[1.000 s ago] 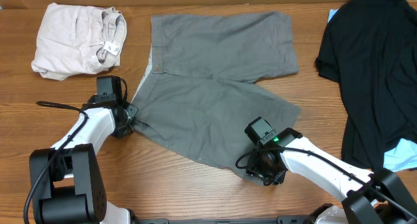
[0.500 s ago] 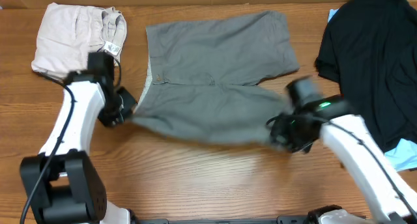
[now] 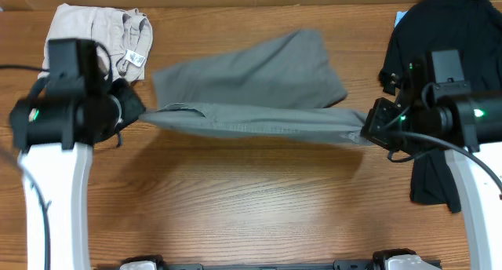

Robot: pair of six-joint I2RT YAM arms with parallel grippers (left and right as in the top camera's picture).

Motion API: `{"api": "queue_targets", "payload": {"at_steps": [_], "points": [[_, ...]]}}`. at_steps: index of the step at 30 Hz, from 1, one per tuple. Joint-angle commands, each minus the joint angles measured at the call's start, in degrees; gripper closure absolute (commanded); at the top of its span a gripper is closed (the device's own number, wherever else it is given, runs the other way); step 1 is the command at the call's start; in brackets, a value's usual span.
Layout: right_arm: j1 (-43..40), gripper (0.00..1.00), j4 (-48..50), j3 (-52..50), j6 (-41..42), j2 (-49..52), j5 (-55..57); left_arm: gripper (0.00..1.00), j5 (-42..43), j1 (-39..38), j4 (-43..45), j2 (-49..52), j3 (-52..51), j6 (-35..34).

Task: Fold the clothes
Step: 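Lift the bottom edge with both grippers and fold it up toward the waistband, then lower the folded edge onto the shorts and open both grippers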

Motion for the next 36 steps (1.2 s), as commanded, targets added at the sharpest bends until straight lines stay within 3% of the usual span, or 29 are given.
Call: {"api": "queue_targets", "payload": {"at_steps": [1, 5, 11, 21, 29, 36], "points": [[-0.9, 0.96, -1.3, 2.2, -1.9, -4.2, 2.4, 0.96, -2.1, 0.6, -1.7, -5.6, 1.4, 2.1], [-0.8, 0.96, -0.3, 2.2, -3.8, -6.0, 2.5, 0.96, -2.0, 0.6, -4.5, -7.6, 1.3, 2.1], [-0.8, 0.96, 8.9, 1.8, -10.6, 2.1, 1.8, 0.96, -5.4, 0.7, -4.4, -5.7, -5.8, -2.1], [-0.7, 0.96, 31.0, 1.8, -15.0, 26.9, -0.6, 0.96, -10.6, 0.7, 14.9, 2.6, -24.7, -11.1], [0.8, 0.96, 45.5, 1.8, -17.0, 35.7, -0.3, 0.96, -12.4, 0.7, 26.8, 15.3, -26.1, -14.9], [1.4, 0.96, 52.5, 1.8, -17.0, 40.3, -0.4, 0.96, -15.2, 0.7, 32.5, 19.6, -26.1, -15.1]]}}
